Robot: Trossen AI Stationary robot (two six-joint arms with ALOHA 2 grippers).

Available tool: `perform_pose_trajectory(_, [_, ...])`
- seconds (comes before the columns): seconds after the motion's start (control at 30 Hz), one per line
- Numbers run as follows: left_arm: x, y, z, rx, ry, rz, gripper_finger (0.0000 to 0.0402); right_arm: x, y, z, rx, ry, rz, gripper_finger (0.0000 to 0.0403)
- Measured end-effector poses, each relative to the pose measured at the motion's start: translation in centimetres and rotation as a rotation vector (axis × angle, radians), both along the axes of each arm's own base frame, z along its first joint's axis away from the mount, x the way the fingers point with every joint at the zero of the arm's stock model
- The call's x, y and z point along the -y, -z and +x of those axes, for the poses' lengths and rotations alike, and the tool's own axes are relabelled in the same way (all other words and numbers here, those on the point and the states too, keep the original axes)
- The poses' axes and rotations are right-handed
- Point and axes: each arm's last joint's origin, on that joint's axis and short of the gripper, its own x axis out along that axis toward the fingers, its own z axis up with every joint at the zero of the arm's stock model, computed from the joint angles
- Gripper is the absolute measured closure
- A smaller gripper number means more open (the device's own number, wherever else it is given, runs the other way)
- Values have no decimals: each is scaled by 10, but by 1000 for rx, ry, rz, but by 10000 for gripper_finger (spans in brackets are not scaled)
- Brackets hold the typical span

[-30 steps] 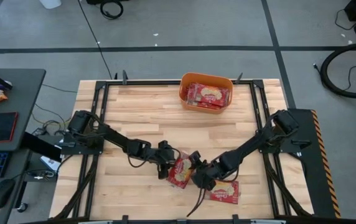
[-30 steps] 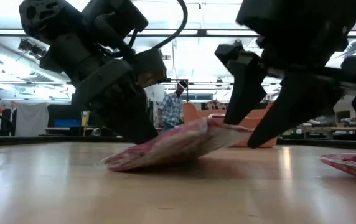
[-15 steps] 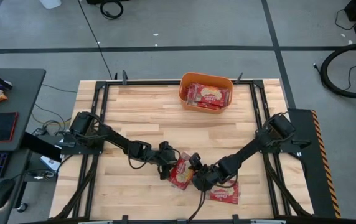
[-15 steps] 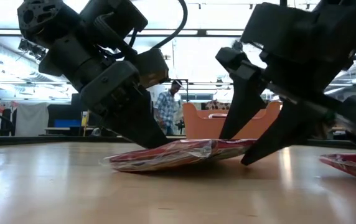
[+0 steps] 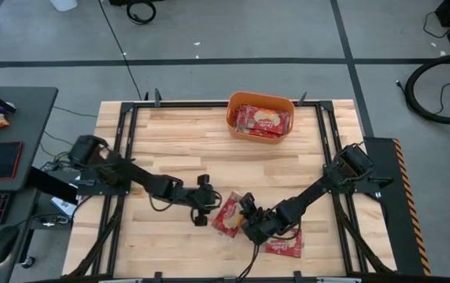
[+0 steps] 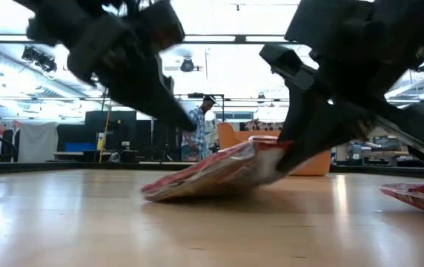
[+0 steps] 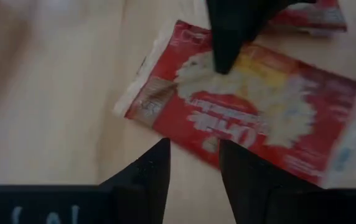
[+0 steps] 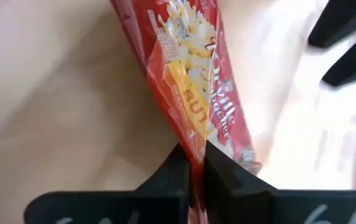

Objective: Sort popcorn bags into baskets
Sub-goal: Put the popcorn bag into the bin

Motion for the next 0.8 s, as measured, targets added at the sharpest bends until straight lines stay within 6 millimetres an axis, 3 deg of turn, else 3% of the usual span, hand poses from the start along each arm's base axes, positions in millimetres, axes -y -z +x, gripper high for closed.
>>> perform_pose_trajectory(0.17, [3, -30, -6, 112, 40, 59, 260, 6, -22, 5, -35, 115, -170, 370])
perform_pose_trajectory(0.33, [7, -33, -8, 122, 85, 104, 260, 23, -46, 8, -73, 230, -383, 377])
perform_pose_trajectory(0.8, [8, -32, -10, 110, 124, 158, 260, 116, -115, -7, -39, 698, -500, 372])
